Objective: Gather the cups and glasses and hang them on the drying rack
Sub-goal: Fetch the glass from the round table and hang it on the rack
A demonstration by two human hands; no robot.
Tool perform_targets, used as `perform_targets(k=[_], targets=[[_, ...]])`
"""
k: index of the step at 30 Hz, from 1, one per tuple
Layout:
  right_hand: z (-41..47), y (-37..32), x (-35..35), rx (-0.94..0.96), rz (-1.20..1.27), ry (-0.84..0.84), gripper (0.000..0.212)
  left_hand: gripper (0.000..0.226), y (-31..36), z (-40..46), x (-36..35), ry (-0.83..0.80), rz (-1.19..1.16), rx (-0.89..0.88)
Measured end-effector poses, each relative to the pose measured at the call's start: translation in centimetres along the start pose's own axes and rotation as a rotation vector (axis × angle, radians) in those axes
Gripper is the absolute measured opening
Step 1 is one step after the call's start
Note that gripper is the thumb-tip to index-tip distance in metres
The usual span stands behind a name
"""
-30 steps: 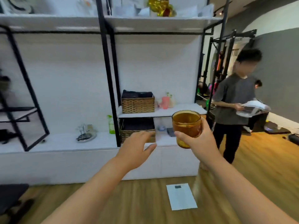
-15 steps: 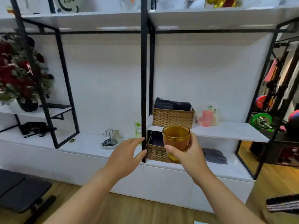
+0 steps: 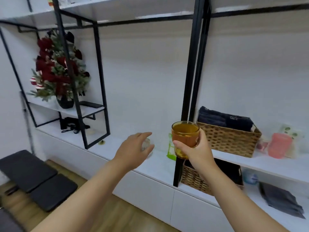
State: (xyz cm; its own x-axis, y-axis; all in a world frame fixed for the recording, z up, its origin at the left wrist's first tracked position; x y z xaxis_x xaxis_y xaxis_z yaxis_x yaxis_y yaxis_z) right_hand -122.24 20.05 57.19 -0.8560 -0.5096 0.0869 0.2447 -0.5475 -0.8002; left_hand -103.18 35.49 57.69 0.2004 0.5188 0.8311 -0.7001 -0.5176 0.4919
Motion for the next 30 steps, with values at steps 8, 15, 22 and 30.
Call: perform_targets(k=[8,15,22,30], targets=[[11.2,9.3,-9.7,-0.006,0.116,-0.202,0.079,0.056,-6.3,9.9,-0.5,0.077,0.052,0.196],[18.1,15.3,-19.4,-0.02,0.155,-0.291,0.084,0.056,-11.4,17.3,-0.8,0.106,0.021,0.268],[22.3,21.1,-29.5,-0.054,0.131,-0.275,0.086,0.057,-15.9,29.6,-0.2,0.09,-0.055,0.184],[28.4,25.3,-36.6,-0.108,0.099,-0.119,0.07,0.087,-19.5,41.4,-1.8,-0.08,-0.175,0.017]])
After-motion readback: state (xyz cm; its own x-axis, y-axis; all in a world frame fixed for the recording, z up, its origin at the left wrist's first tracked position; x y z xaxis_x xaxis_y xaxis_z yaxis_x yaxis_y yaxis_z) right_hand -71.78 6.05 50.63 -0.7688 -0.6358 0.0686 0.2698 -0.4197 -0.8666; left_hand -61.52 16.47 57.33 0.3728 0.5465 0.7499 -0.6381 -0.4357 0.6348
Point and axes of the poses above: each hand's wrist, its own z-axis towards the middle knuckle, its own x-axis out of the back of the hand, y = z × x, the point moved 8 cm from there along z, towards the middle knuckle, and after that the axes turned 15 degrees about x, right-handed, at the moved point
